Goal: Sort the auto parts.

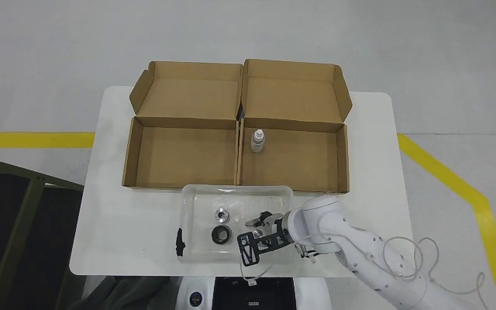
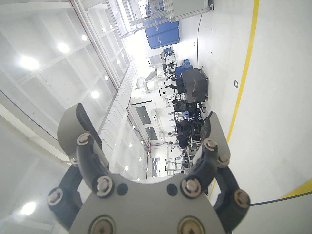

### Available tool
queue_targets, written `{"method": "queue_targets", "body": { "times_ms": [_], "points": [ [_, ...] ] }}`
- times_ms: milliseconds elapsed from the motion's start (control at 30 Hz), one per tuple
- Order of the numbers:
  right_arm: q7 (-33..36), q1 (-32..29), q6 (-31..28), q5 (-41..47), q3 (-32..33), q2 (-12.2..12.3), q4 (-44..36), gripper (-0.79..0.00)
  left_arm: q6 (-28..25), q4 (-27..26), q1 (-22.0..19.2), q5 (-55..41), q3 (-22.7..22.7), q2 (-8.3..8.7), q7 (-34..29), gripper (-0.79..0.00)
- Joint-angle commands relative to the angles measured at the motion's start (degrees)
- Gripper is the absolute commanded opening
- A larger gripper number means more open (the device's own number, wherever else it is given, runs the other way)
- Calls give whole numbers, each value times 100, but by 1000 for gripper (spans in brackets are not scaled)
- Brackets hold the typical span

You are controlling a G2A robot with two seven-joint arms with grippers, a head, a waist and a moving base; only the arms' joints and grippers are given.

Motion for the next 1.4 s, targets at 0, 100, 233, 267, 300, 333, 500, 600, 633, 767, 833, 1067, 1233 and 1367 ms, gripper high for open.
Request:
{"method": "queue_targets", "body": {
  "times_ms": [0,100,233,267,300,333,500,600,633,767,833,1067,1233,1367],
  "points": [
    [3,17,3,14,-24,5,18,-440,0,0,0,0,0,0,0,0],
    [10,55,10,26,-59,15,47,-480,0,0,0,0,0,0,0,0],
    [23,104,23,62,-82,33,66,-579,0,0,0,0,0,0,0,0],
    [26,114,26,74,-86,37,69,-597,0,0,0,0,0,0,0,0],
    [27,123,27,84,-90,41,75,-631,0,0,0,0,0,0,0,0],
    [35,133,35,87,-94,45,82,-653,0,0,0,0,0,0,0,0],
    [21,170,40,203,-98,61,71,-785,0,0,0,0,0,0,0,0],
    [-37,181,65,347,-63,67,37,-785,0,0,0,0,0,0,0,0],
    [-34,188,63,373,-55,70,20,-785,0,0,0,0,0,0,0,0],
    [-180,213,54,535,15,84,-5,-785,0,0,0,0,0,0,0,0],
    [-323,228,19,636,70,93,-23,-785,0,0,0,0,0,0,0,0],
    [-621,310,-63,737,374,156,-217,-785,0,0,0,0,0,0,0,0],
    [-1037,294,3,904,737,215,-347,-785,0,0,0,0,0,0,0,0],
    [-1347,331,-56,927,1084,271,-249,-785,0,0,0,0,0,0,0,0]
  ]
}}
